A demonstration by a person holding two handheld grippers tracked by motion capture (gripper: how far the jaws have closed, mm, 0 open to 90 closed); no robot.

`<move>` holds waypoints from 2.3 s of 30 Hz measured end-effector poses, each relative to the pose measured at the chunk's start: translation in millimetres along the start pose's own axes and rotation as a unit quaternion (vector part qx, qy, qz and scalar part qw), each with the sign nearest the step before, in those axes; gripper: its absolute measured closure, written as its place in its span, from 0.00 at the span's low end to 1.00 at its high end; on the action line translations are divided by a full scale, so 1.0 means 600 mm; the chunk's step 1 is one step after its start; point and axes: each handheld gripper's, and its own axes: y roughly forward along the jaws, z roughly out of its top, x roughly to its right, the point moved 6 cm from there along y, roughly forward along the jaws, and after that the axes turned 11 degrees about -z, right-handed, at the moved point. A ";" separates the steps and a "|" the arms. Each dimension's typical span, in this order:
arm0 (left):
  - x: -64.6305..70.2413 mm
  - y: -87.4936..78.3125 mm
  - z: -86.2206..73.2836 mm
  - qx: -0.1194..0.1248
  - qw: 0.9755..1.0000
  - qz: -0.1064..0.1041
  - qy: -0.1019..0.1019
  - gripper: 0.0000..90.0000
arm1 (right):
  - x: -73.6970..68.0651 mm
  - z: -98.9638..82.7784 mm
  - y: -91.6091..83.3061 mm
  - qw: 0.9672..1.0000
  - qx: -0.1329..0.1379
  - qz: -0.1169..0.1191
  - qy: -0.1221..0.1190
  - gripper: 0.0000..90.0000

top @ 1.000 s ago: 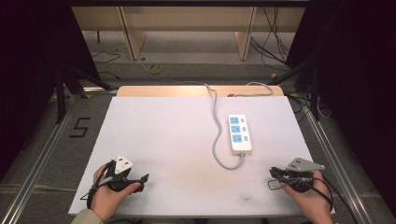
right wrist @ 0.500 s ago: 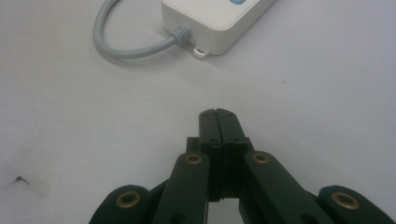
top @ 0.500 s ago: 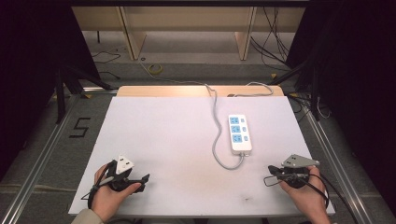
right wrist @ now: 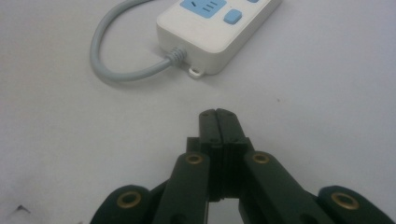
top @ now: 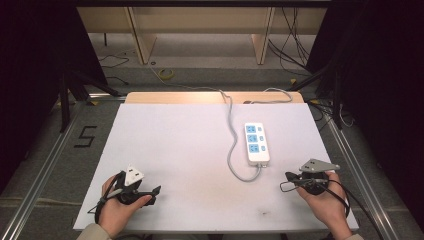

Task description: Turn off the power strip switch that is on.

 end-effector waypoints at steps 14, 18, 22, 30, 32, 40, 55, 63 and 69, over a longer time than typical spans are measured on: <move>0.000 0.003 0.001 -0.002 1.000 -0.001 0.005 0.18 | 0.000 0.023 0.012 1.000 -0.012 0.004 0.006 1.00; 0.002 0.003 0.002 -0.002 1.000 -0.001 0.007 0.18 | -0.003 0.033 0.016 1.000 -0.010 0.006 0.004 1.00; 0.002 0.001 0.002 -0.001 1.000 0.001 0.005 0.18 | -0.002 0.039 0.019 1.000 -0.011 0.008 0.004 1.00; 0.000 0.000 0.002 0.000 1.000 0.003 0.005 0.18 | 0.000 0.054 0.024 1.000 -0.012 0.007 0.007 1.00; 0.000 0.000 0.003 0.000 1.000 0.003 0.005 0.18 | 0.002 0.056 0.025 1.000 -0.013 0.006 0.008 1.00; -0.001 0.001 0.003 -0.001 1.000 0.002 0.006 0.18 | 0.005 0.062 0.029 1.000 -0.019 0.003 0.011 1.00; 0.001 0.002 0.002 -0.002 1.000 0.001 0.005 0.18 | 0.006 0.080 0.045 1.000 -0.029 0.004 0.010 1.00; 0.000 0.002 0.003 -0.001 1.000 0.002 0.005 0.18 | 0.008 0.086 0.057 0.999 -0.037 0.003 0.014 1.00; 0.001 0.004 0.003 0.000 1.000 0.001 0.003 0.18 | 0.014 0.096 0.063 0.999 -0.042 -0.004 0.014 1.00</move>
